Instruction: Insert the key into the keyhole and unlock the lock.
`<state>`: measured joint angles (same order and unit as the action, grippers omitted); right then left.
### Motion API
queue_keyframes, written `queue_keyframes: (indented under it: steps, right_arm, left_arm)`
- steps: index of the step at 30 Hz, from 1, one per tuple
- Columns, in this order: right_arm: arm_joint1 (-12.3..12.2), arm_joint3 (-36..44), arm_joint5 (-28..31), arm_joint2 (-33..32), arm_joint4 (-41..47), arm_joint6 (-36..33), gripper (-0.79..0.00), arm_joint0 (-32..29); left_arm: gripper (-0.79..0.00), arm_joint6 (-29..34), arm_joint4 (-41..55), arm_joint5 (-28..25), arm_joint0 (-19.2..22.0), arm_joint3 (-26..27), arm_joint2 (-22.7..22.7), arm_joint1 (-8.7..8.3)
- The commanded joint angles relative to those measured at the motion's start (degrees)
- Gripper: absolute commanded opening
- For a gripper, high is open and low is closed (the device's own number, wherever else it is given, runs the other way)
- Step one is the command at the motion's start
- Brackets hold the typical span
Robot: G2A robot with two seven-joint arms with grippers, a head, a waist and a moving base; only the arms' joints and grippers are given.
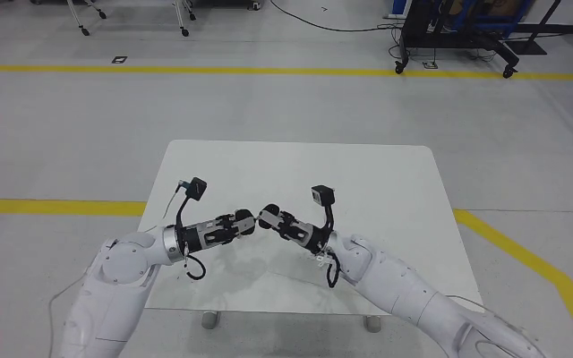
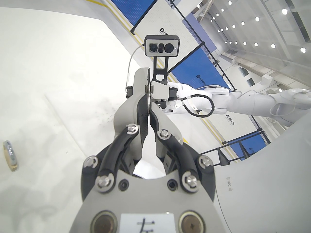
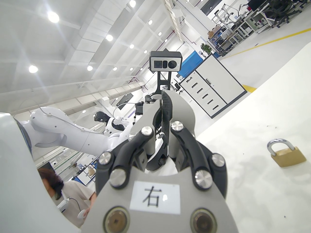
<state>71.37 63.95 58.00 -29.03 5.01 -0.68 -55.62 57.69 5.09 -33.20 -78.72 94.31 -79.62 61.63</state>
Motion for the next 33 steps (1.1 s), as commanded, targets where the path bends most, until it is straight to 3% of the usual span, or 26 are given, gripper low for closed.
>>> queue_keyframes:
  steps: [1,12,14,17,18,19,20,25,33]
  right_arm:
    - [0.2,0.1,0.0,-0.9,0.7,-1.8,-0.785,-0.4]
    - [1.6,0.2,0.0,-6.4,6.0,-12.2,-0.785,-2.9]
    - [1.9,0.2,0.0,-7.6,7.2,-14.3,-0.422,-3.3]
    - [2.4,0.0,0.0,-9.4,8.9,-17.8,-0.459,-4.0]
    - [2.6,-0.1,0.0,-10.1,9.4,-18.9,-0.419,-4.2]
    - [2.8,-0.2,0.0,-10.7,10.0,-19.9,-0.169,-4.5]
    - [3.0,-0.4,0.0,-11.3,10.4,-21.0,0.000,-4.6]
    - [4.1,-1.2,0.0,-14.5,13.0,-25.8,0.000,-5.5]
    - [4.1,-1.2,0.0,-14.5,13.0,-25.8,0.000,-5.5]
  left_arm:
    - [-0.785,0.3,0.5,0.1,0.2,-0.1,0.1,-0.11]
    - [-0.785,1.3,2.7,0.7,0.6,-0.8,-0.1,-0.77]
    - [-0.785,1.3,2.9,0.9,0.7,-0.8,0.0,-0.86]
    - [-0.785,1.4,3.4,0.9,0.7,-0.8,-0.1,-1.02]
    - [-0.785,1.5,3.6,0.9,0.8,-0.9,-0.2,-1.08]
    - [-0.785,1.6,4.0,0.8,0.8,-0.9,-0.2,-1.13]
    - [-0.785,1.7,4.4,0.8,0.7,-1.0,-0.2,-1.18]
    - [-0.785,2.7,6.1,1.0,0.9,-1.3,0.1,-1.42]
    - [-0.785,3.0,9.2,2.3,1.1,-2.4,-0.3,-1.59]
